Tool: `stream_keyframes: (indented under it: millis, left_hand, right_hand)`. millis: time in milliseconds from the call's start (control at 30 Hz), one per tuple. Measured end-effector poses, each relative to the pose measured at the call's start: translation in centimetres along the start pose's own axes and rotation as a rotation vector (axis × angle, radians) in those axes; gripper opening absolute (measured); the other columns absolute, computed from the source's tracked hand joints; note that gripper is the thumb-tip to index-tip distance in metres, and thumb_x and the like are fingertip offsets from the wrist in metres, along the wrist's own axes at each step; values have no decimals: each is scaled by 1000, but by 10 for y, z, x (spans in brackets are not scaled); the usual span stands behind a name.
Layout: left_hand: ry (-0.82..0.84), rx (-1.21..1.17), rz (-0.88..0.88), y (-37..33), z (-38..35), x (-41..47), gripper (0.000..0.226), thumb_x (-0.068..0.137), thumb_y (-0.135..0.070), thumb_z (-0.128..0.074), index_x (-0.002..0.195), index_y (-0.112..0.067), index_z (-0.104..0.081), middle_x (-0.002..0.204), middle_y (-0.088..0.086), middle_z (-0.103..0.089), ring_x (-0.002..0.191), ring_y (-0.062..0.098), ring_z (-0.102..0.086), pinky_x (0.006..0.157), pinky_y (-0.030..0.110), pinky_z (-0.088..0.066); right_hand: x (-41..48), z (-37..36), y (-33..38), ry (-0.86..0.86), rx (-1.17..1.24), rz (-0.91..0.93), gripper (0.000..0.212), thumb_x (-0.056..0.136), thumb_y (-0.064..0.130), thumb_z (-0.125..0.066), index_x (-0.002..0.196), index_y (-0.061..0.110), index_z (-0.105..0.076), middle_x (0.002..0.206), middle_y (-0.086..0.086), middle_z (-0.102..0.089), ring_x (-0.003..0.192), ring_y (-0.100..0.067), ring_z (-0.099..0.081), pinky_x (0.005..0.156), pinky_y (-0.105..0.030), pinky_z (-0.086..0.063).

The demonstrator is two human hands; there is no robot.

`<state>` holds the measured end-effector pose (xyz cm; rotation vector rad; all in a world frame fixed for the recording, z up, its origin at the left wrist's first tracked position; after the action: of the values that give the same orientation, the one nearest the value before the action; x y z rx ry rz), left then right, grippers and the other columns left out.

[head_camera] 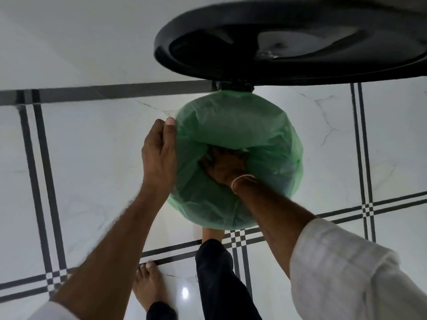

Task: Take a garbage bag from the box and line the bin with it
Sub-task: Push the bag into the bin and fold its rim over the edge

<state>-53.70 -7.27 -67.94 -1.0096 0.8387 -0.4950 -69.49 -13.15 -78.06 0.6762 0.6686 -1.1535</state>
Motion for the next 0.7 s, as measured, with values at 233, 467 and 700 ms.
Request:
stream_keyframes:
  millis: [233, 467, 700]
  left_hand:
    - [21, -62, -22, 3, -1, 1, 49, 109, -41, -43, 79, -2, -36, 72, 8, -30, 67, 19, -30, 61, 34, -26]
    - [14, -34, -49, 4, -1, 3, 52, 110, -39, -43, 81, 3, -36, 75, 21, -29, 68, 17, -30, 59, 32, -27]
    - [11, -51, -29, 0, -1, 1, 52, 109, -39, -44, 78, 1, -36, 74, 14, -31, 68, 16, -30, 56, 27, -27]
  right_hand:
    - [32, -23, -26, -51, 101, 2, 81, 101, 64, -39, 165, 31, -2, 175, -1, 0, 161, -31, -3, 128, -55, -3]
    - [68, -57, -29, -70, 119, -1, 111, 71, 88, -21, 165, 29, -13, 173, -4, -19, 159, -30, -18, 127, -52, -17]
    - [29, -11, -36, 119, 396, -80, 48, 104, 31, -56, 148, 11, -55, 155, -16, -52, 144, -33, -47, 119, -36, -35]
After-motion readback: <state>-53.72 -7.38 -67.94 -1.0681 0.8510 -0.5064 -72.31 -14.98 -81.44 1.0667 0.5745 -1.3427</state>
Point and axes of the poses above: each hand's wrist, its own x-axis towards the middle knuckle, its own z-axis out of the back of the hand, y = z × x, the point moved 3 cm from there along x, towards the middle knuckle
